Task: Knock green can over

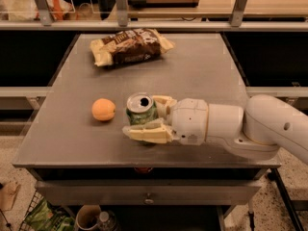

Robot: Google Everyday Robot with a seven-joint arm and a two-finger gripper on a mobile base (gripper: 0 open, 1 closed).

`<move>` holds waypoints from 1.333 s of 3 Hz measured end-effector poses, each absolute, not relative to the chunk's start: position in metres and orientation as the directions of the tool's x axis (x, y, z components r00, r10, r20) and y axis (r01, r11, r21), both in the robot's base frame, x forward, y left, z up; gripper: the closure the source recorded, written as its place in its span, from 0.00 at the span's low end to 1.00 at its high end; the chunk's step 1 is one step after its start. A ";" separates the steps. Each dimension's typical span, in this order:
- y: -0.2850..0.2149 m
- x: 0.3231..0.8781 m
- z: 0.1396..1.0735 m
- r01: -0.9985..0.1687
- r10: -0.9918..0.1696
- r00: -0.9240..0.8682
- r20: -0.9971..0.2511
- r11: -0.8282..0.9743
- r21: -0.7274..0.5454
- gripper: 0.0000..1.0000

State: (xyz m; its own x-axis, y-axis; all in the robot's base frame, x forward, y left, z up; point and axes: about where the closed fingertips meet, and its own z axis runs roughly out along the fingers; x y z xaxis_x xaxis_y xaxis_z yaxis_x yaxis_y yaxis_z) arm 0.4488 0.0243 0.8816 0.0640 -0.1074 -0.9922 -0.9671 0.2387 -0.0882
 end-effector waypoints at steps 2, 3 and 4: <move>0.013 0.469 0.918 -0.981 -0.391 0.129 -0.911 0.082 -0.173 1.00; -0.011 0.485 0.929 -0.982 -0.573 0.153 -0.805 0.007 -0.191 1.00; -0.030 0.491 0.924 -0.976 -0.728 0.199 -0.656 -0.087 -0.199 1.00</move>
Offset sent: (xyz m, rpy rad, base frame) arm 0.0562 -0.0803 0.0342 -0.6789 -0.0317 0.1241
